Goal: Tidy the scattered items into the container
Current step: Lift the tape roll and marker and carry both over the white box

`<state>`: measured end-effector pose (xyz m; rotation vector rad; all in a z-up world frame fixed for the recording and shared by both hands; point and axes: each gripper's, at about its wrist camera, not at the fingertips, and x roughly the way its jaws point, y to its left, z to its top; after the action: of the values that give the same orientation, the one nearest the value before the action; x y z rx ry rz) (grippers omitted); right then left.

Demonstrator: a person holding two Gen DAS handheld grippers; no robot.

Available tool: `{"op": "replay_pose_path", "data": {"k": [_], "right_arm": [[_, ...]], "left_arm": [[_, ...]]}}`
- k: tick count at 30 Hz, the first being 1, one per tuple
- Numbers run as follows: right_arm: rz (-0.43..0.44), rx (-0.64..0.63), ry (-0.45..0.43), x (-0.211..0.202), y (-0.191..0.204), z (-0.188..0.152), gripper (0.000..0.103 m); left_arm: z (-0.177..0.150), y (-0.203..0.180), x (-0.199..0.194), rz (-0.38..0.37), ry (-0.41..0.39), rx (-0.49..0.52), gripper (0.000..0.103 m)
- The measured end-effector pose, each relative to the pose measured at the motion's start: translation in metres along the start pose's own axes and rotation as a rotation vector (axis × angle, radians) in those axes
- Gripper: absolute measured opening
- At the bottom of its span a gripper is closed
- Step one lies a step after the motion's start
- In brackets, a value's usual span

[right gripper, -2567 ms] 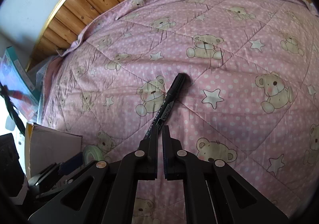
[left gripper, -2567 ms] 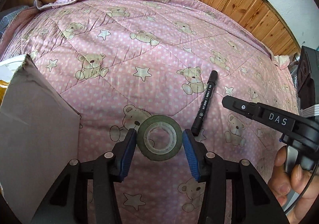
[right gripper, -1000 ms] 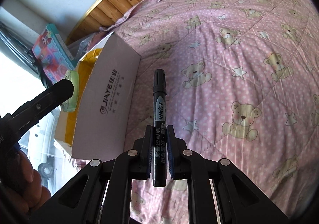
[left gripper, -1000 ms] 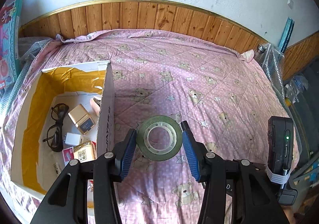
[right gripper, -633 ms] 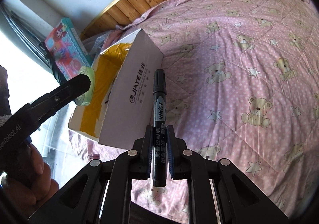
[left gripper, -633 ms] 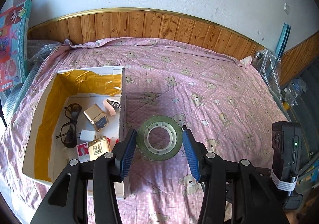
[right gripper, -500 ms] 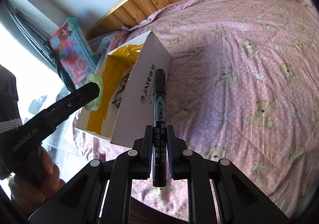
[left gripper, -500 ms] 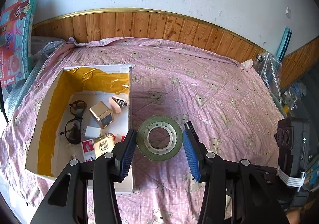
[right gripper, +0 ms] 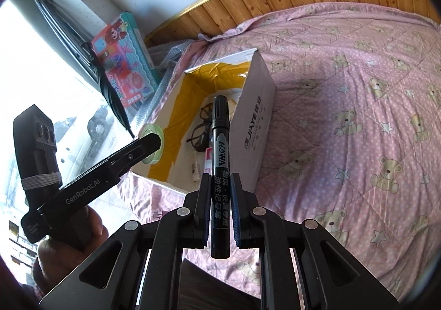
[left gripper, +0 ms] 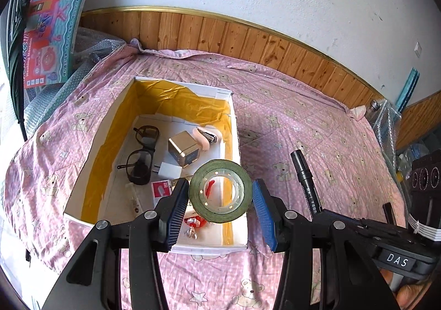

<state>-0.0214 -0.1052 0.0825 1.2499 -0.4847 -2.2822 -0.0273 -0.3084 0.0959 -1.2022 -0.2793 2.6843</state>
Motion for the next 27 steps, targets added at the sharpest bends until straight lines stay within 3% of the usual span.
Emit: {"op": "replay_pose_path", "data": {"k": [27], "right_arm": [[0.014,-0.152,0.057,0.066,0.068,0.059,0.014]], "left_arm": [[0.023,0.083,0.005,0.046,-0.029,-0.145,0.049]]}}
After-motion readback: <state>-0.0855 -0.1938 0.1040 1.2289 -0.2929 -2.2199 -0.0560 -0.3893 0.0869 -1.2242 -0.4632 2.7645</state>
